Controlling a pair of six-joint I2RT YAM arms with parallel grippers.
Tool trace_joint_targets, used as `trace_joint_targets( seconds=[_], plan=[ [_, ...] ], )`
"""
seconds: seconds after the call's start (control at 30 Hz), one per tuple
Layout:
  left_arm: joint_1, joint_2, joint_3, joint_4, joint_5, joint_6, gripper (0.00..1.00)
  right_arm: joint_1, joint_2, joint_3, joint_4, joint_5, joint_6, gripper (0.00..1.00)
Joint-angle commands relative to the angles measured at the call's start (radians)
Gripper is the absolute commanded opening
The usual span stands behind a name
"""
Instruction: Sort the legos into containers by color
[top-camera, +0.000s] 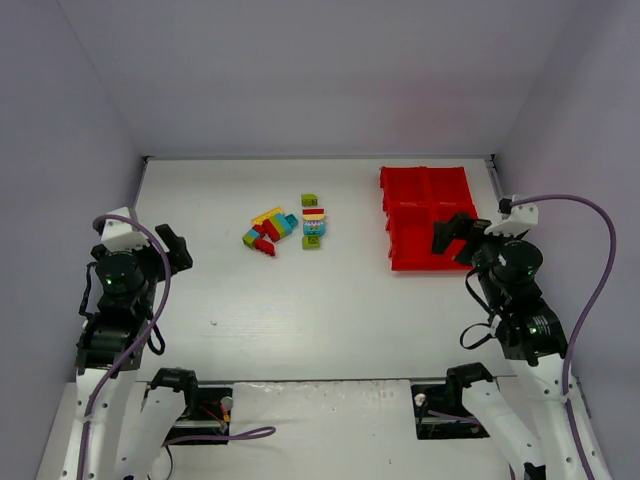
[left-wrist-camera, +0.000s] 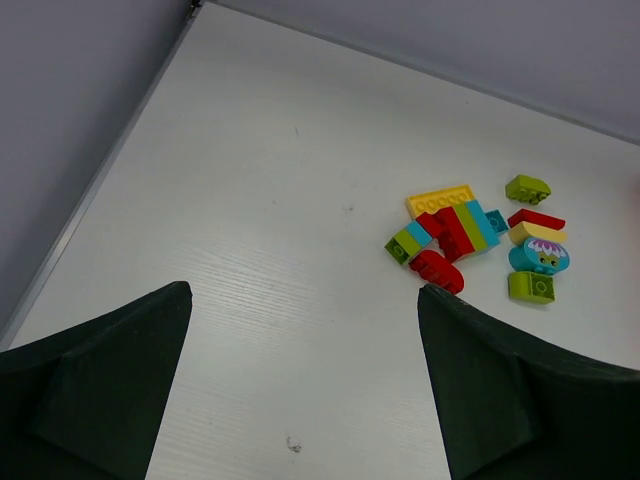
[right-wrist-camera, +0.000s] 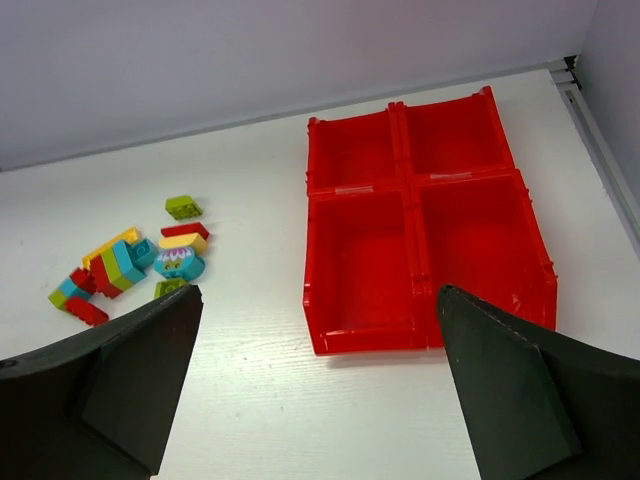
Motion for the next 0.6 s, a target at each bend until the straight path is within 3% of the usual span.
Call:
trace_joint_targets(
  seconds=[0.0, 0.1, 0.33, 0.4, 0.57],
  plan=[
    [-0.008, 0.008, 0.031, 0.064, 0.007, -0.005, 0.88, 0.009, 0.034, 0.049, 0.076, 0.098, 0.111, 1.0],
    [-0.017, 0.014, 0.029, 0.07, 0.013, -0.005, 0.88, 0.009, 0.062, 0.027, 0.069, 0.19, 0.212, 1.0],
    [-0.026, 0.058, 0.06, 0.054, 0.014, -0.011, 0.88, 0.025, 0.292, 0.052, 0.156, -0.145, 0.191, 1.0],
    [-0.026, 0.106, 0.101, 0.032, 0.02, -0.015, 0.88, 0.059, 0.376, 0.046, 0.203, -0.165, 0.197, 1.0],
    [-0.025, 0.274, 0.27, -0.117, 0.014, -0.043, 0.88, 0.305, 0.577, 0.09, 0.294, 0.048, 0.141, 1.0]
  ],
)
